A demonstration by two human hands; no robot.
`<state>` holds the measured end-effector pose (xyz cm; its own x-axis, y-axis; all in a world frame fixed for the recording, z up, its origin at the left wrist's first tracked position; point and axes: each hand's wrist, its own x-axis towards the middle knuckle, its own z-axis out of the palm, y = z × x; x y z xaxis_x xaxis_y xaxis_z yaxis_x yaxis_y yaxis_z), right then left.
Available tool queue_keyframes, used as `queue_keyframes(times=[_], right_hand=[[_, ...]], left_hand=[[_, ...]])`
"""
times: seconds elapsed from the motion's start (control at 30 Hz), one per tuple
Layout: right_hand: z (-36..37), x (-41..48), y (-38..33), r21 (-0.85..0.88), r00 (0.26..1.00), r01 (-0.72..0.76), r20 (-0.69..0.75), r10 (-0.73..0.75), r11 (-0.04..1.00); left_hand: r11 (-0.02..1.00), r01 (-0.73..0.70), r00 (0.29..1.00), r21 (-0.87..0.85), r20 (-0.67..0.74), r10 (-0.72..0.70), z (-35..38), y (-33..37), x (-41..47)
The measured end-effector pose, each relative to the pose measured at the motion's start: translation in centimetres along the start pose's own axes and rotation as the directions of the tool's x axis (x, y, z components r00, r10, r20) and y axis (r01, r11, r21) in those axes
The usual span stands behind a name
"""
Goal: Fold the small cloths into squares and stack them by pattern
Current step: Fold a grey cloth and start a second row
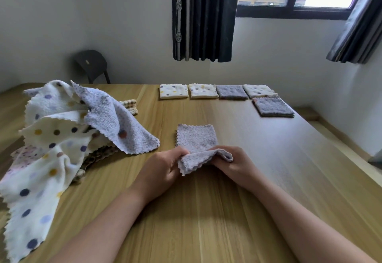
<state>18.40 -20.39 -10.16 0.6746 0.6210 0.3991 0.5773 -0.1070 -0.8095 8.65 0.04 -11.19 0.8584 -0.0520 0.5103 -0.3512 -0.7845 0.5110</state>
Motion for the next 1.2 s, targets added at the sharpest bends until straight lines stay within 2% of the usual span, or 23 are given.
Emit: queue_keyframes(times=[0.1, 0.23, 0.3, 0.43, 0.53, 0.63, 0.77, 0.93, 1.2], right_hand=[[-0.2, 0.0, 0.3, 0.003, 0.998, 0.000, -0.059, 0.000, 1.000], [-0.4, 1.2, 0.1, 0.178, 0.962, -0.186, -0.168, 0.216, 0.966], [-0.6, 2.6, -0.2, 0.175, 0.936, -0.264, -0.191, 0.296, 0.948], [-0.3, 5.8, 0.4, 0.060, 0.898, -0.386, -0.206, 0.389, 0.921], [0.1, 7.9, 1.3, -0.220, 0.867, -0.496, -0.175, 0.467, 0.840], [0.6, 9.3, 1.7, -0.415, 0.837, -0.542, -0.194, 0.511, 0.731], [1.6, 10.2, 1.6, -0.592, 0.809, -0.561, -0.243, 0.536, 0.578], [2.4, 10.8, 1.2, -0.722, 0.805, -0.532, -0.270, 0.528, 0.442], [2.6, 10.7, 0.9, -0.754, 0.790, -0.531, -0.276, 0.547, 0.386]], left_hand=[[0.999, 0.054, 0.998, 0.004, -0.043, -0.054, 0.5, -0.3, 0.2], [0.985, 0.108, 0.987, -0.134, -0.104, -0.122, 0.4, 0.6, 1.8], [0.968, 0.182, 0.970, -0.173, -0.130, -0.206, 0.3, 1.1, 2.9], [0.890, 0.439, 0.879, -0.121, -0.147, -0.454, 0.4, 0.9, 5.5], [0.786, 0.618, 0.783, 0.001, -0.097, -0.615, 0.8, 0.1, 7.0], [0.705, 0.704, 0.710, 0.086, -0.107, -0.696, 1.1, -0.4, 7.9], [0.638, 0.730, 0.677, 0.245, -0.138, -0.723, 1.7, -0.5, 8.4], [0.606, 0.688, 0.708, 0.399, -0.185, -0.682, 2.0, 0.1, 8.7], [0.527, 0.602, 0.760, 0.599, -0.228, -0.609, 2.8, 0.1, 7.7]])
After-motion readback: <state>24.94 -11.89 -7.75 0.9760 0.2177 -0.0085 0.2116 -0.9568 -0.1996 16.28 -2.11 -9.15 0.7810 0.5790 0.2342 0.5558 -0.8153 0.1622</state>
